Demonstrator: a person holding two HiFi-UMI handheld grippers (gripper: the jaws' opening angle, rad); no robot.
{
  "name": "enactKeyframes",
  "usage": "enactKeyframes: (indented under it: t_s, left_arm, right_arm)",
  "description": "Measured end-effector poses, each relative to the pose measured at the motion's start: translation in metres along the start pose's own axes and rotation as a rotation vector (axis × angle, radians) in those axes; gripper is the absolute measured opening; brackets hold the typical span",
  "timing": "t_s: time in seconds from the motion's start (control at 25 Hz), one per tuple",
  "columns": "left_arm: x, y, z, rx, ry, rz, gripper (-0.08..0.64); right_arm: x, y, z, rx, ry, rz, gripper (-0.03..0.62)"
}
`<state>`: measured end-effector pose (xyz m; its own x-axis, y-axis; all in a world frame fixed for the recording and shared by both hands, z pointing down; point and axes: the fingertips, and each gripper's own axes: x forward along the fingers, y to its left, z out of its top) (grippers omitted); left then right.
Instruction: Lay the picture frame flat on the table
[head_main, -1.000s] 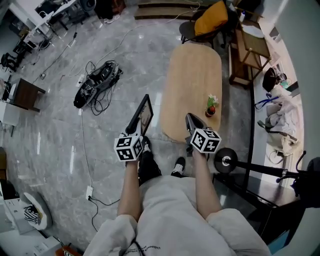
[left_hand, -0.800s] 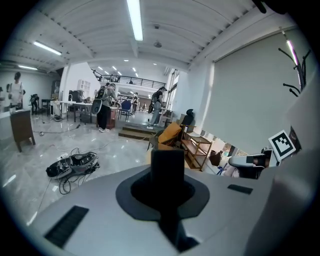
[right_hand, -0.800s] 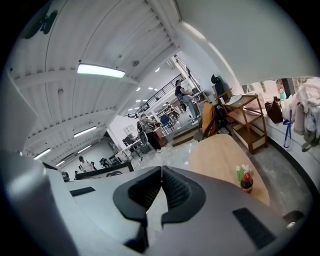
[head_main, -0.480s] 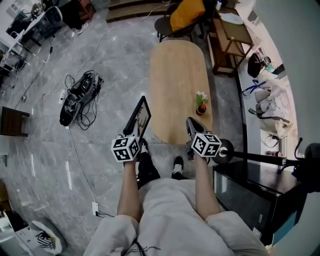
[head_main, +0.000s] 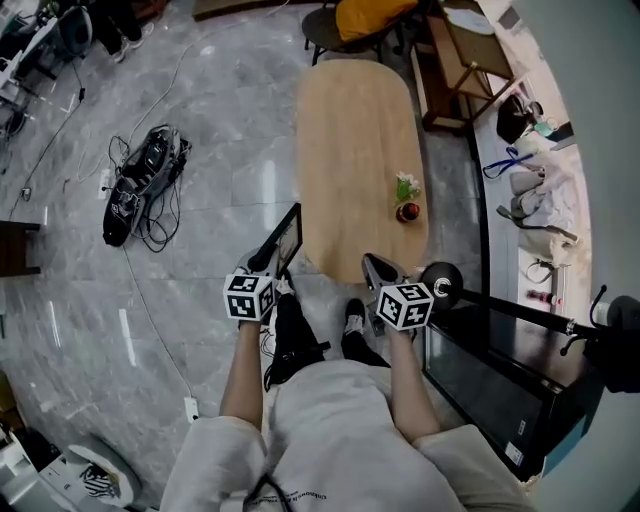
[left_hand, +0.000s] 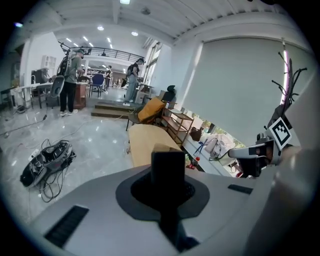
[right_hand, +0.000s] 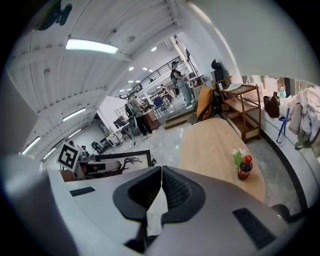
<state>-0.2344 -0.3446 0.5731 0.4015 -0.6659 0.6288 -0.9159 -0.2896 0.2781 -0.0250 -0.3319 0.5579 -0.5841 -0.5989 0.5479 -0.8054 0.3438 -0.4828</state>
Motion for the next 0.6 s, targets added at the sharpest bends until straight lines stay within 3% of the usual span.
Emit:
enactKeyframes:
  t_s: [0.16, 0.36, 0.44, 0.56, 0.6]
  left_arm:
    - [0.021, 0.01, -0.019, -0.013, 0.052, -0.036, 0.026]
    - [0.044, 0.008, -0.045, -0.013, 0.123, -0.135, 0.026]
    - [0.053, 0.012, -0.059, -0.111, 0.124, -0.197, 0.026]
    - [0.07, 0.013, -0.085, -0.384, 0.07, -0.3, 0.026]
    - [0.075, 0.013, -0.097, -0.441, 0.063, -0.318, 0.026]
  right_arm:
    - [0.018, 0.001, 0.004, 0.015, -0.001, 0.015, 0.034]
    - [0.041, -0.002, -0.003, 0.059, 0.011, 0.033, 0.034]
    - [0.049, -0.004, -0.013, 0.082, 0.023, 0.042, 0.034]
    - [0.053, -0.013, -0.039, 0.048, 0.08, 0.045, 0.034]
    - [0.052, -0.016, -0.051, 0.027, 0.1, 0.042, 0.034]
